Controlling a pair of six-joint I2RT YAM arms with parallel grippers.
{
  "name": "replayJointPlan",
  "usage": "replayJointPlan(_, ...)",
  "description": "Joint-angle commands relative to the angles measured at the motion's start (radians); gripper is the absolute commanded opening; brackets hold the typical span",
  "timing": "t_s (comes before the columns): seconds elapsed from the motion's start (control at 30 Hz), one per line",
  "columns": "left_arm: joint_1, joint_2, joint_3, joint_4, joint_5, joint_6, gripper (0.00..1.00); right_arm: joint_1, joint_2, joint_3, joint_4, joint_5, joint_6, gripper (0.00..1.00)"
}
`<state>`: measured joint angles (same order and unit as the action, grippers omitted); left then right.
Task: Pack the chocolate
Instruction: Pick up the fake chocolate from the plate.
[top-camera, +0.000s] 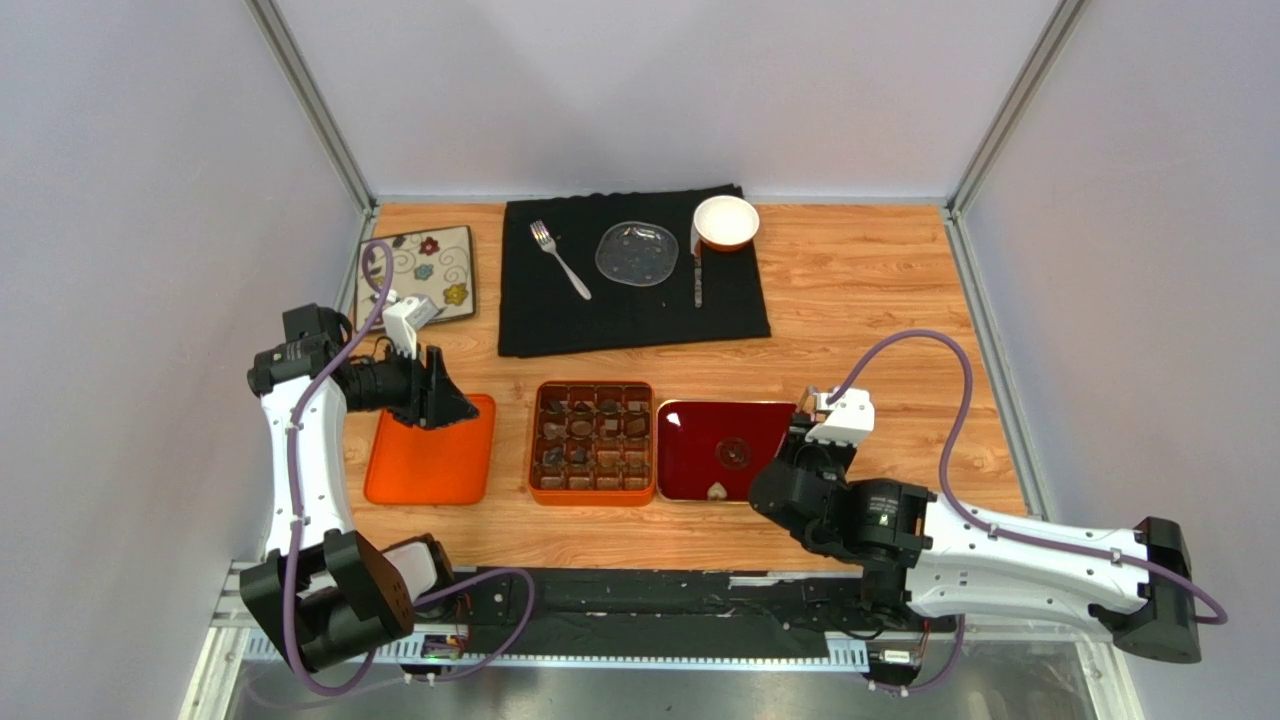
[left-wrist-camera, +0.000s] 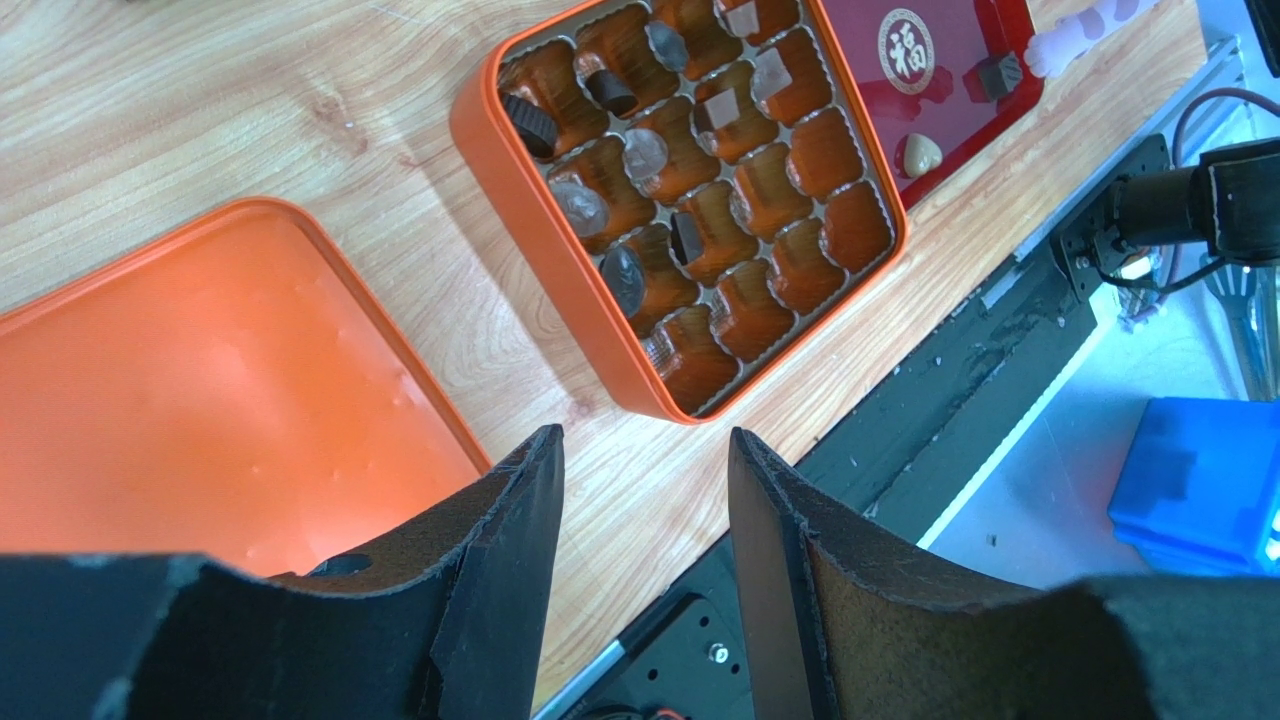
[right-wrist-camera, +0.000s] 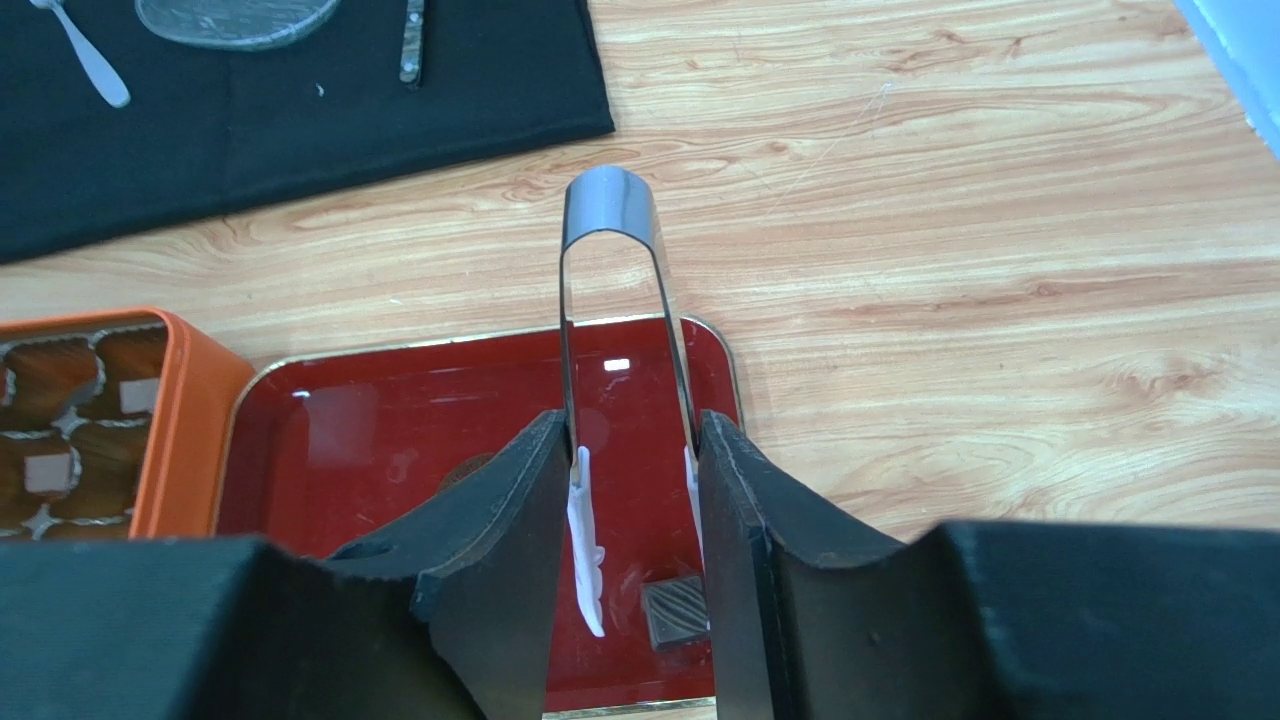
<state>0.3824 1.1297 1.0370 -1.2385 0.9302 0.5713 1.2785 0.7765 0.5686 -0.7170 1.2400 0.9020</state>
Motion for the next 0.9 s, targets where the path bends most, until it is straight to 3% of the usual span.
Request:
replayJointPlan(0.0, 0.01, 0.007, 0.029, 0.007, 0.024, 0.027, 0.53, 0.001, -0.043, -0.009, 0.0, 0.075, 0.107, 0.39)
replayJointPlan(0.2, 0.012, 0.01, 0.037, 0.005, 0.03, 0.021, 0.53, 0.001, -0.077, -0.036, 0.047, 0.062, 0.058, 0.39)
replayJointPlan(0.87, 0.012, 0.008, 0.054, -0.001, 0.032, 0.019, 0.53, -0.001, -0.043, -0.082, 0.051, 0.053, 0.123, 0.39)
